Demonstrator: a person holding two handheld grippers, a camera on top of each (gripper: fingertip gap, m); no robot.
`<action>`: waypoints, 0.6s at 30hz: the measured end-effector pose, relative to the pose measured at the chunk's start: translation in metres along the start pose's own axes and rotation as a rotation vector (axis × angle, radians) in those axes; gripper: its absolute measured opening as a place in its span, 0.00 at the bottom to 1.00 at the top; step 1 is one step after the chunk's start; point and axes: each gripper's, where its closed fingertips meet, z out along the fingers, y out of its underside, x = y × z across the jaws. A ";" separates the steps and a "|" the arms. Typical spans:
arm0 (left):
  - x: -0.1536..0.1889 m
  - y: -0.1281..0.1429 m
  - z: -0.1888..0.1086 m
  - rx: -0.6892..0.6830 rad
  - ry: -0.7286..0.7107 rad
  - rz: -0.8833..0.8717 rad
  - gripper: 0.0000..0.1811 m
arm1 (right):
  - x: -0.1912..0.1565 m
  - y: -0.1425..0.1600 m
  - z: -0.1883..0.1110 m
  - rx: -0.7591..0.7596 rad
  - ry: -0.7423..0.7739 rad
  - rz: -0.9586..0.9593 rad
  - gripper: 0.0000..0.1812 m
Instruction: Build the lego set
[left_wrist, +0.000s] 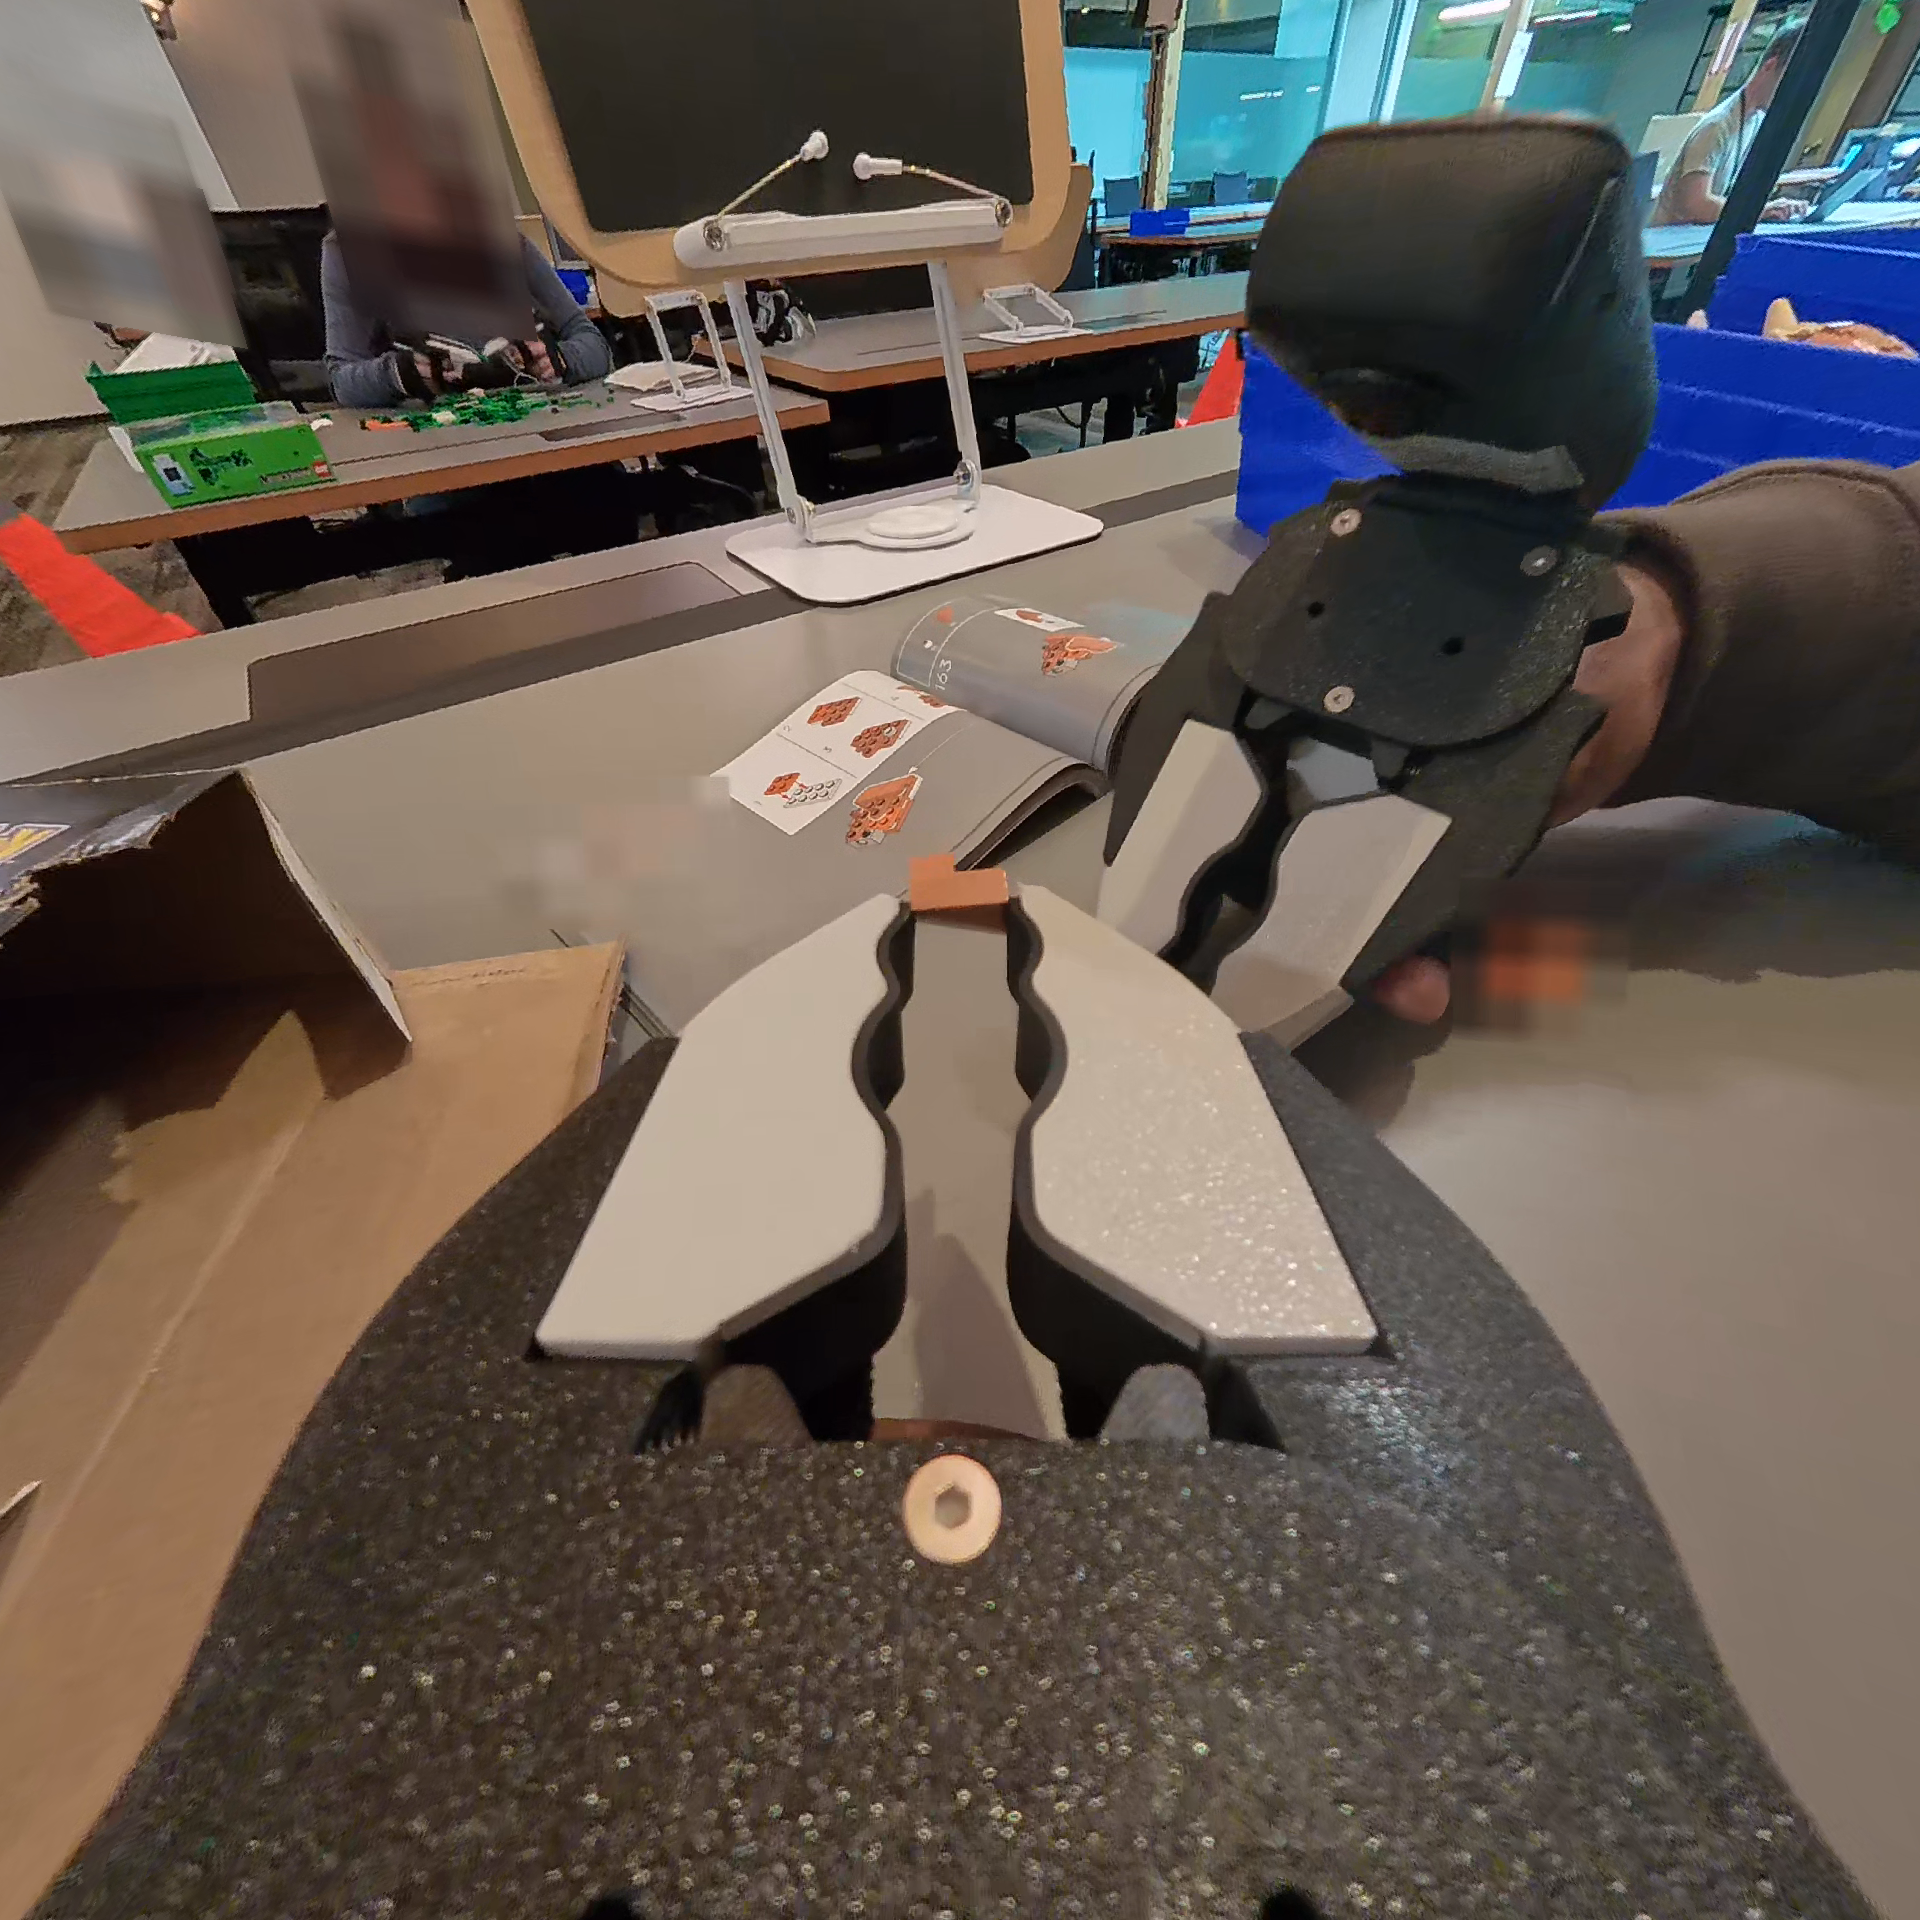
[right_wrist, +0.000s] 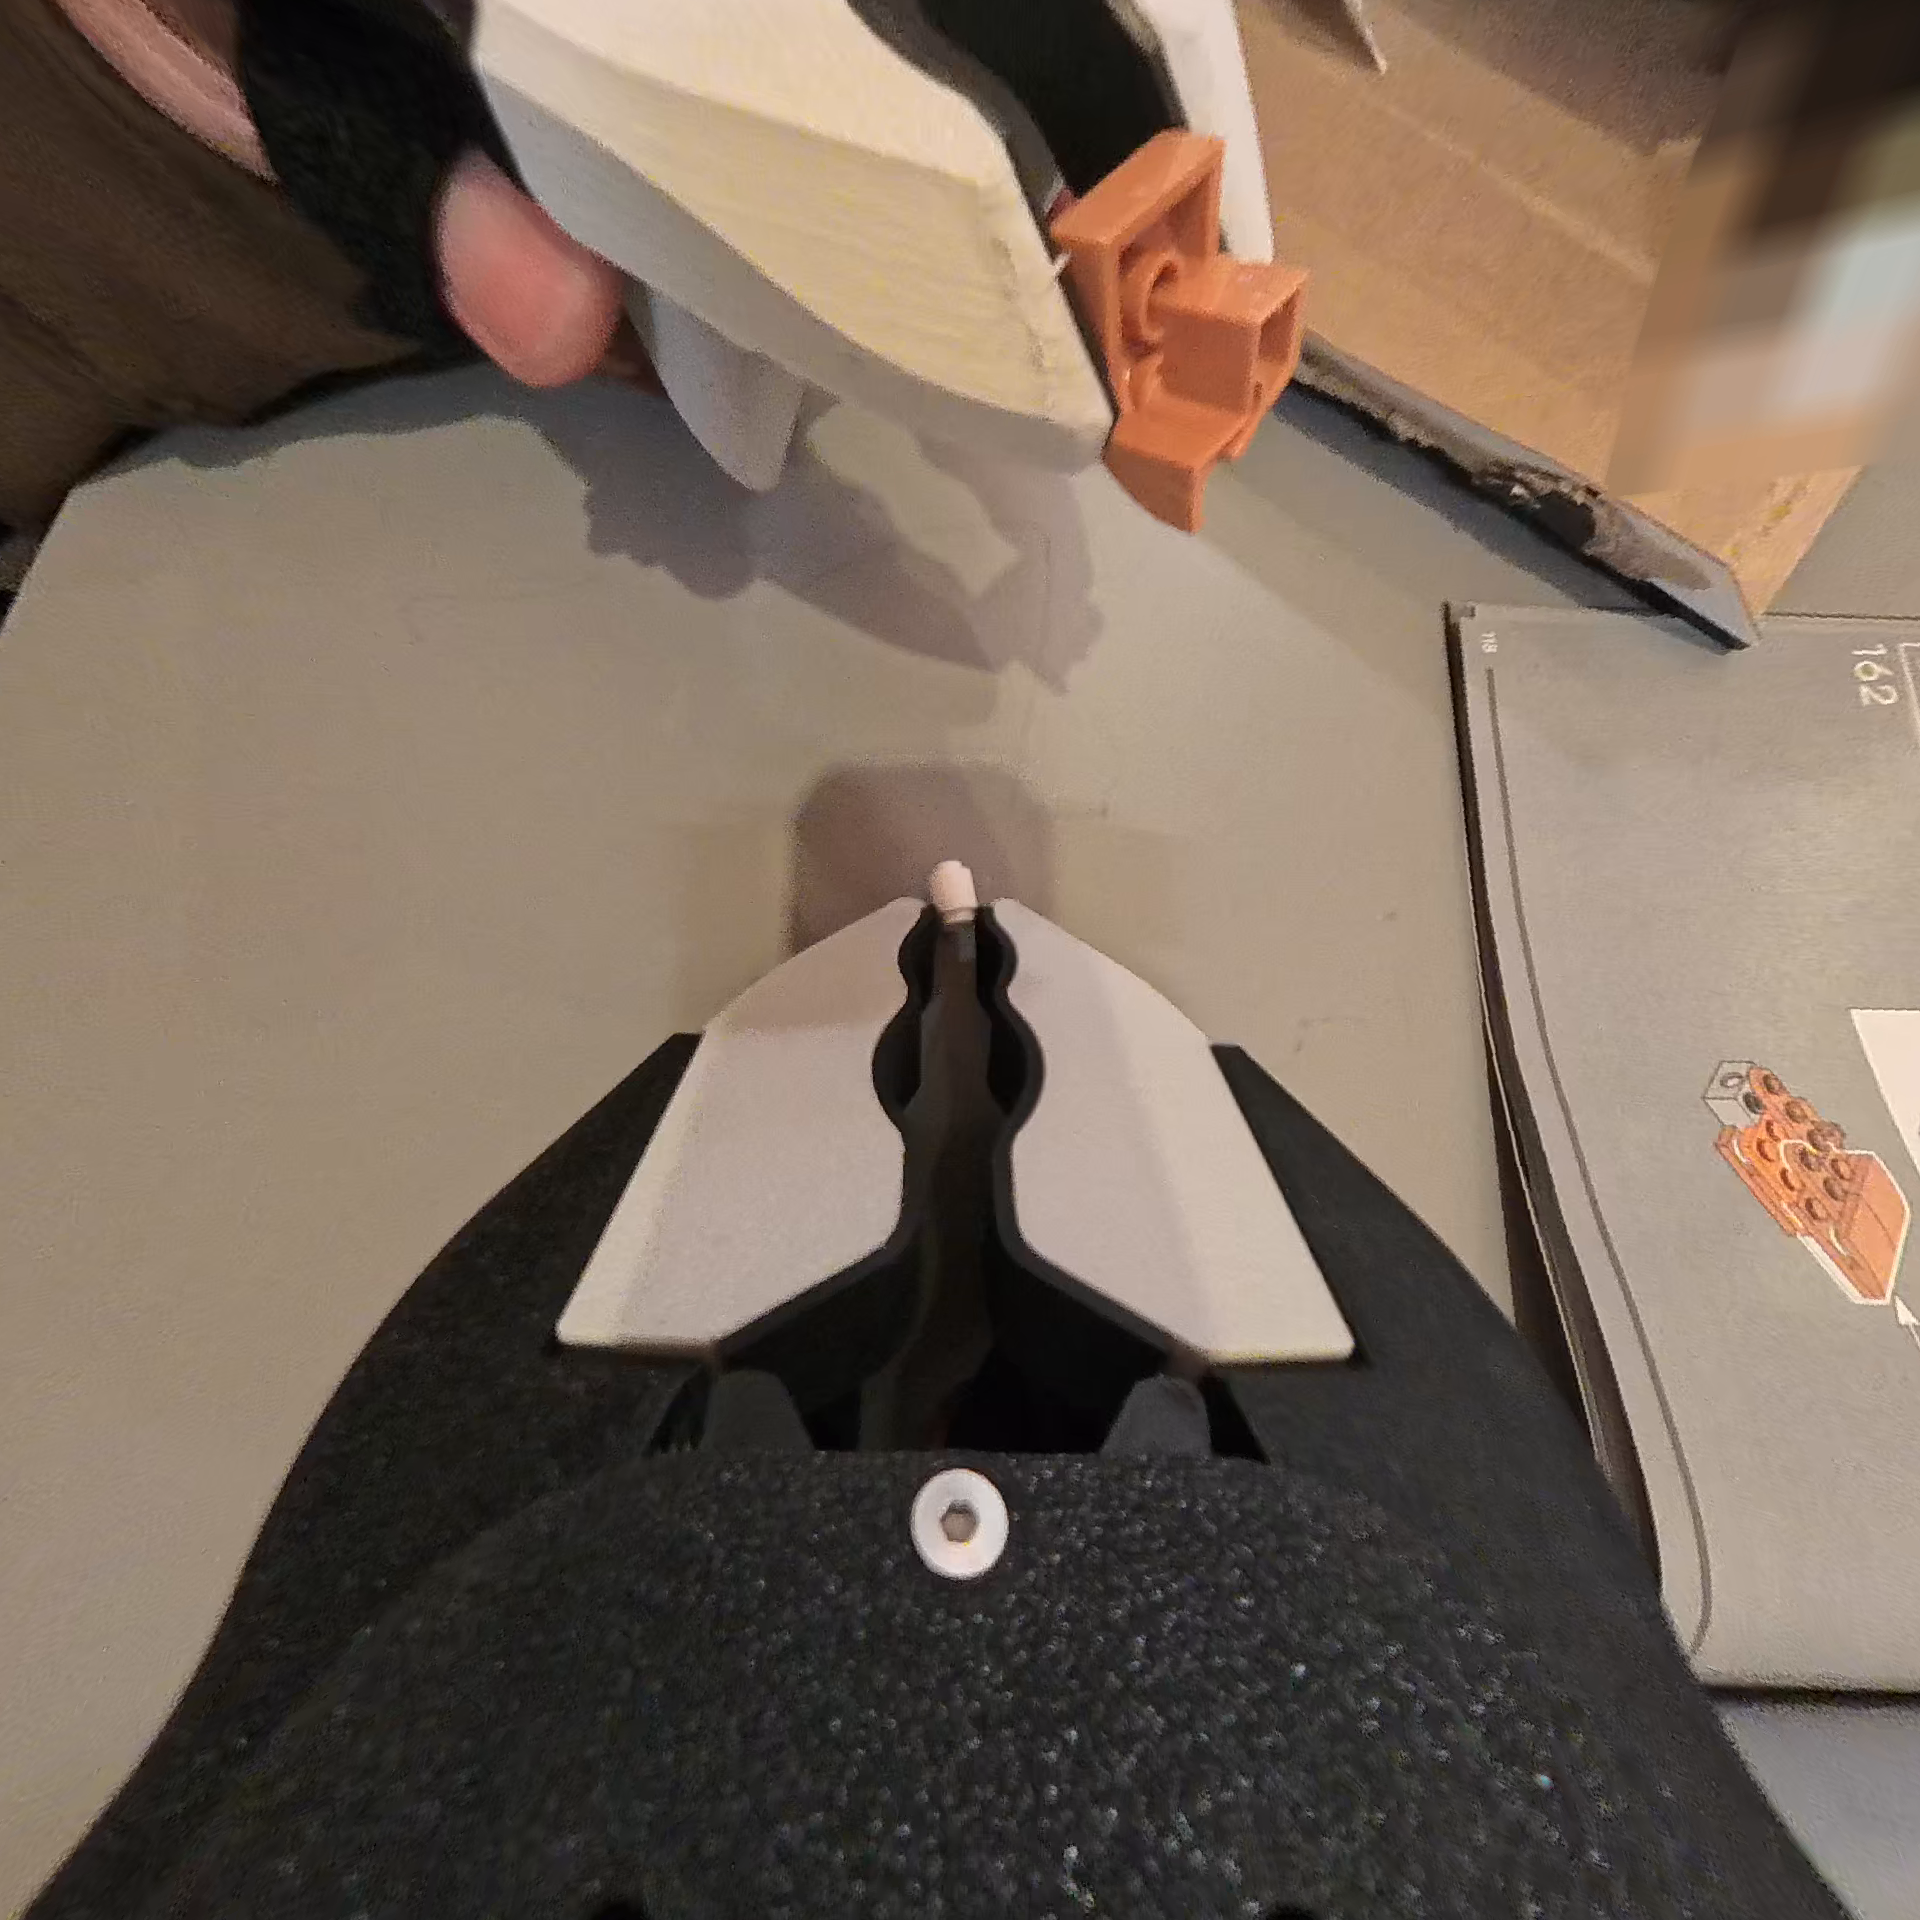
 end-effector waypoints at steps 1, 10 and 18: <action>0.002 -0.001 0.000 0.004 0.007 0.009 0.09 | -0.001 -0.002 -0.003 0.023 0.004 0.007 0.04; 0.051 -0.003 0.017 0.001 0.235 0.224 0.09 | -0.006 -0.013 -0.075 0.278 0.134 0.002 0.04; 0.122 -0.022 0.061 -0.037 0.545 0.488 0.09 | -0.022 0.024 -0.138 0.339 0.253 0.029 0.04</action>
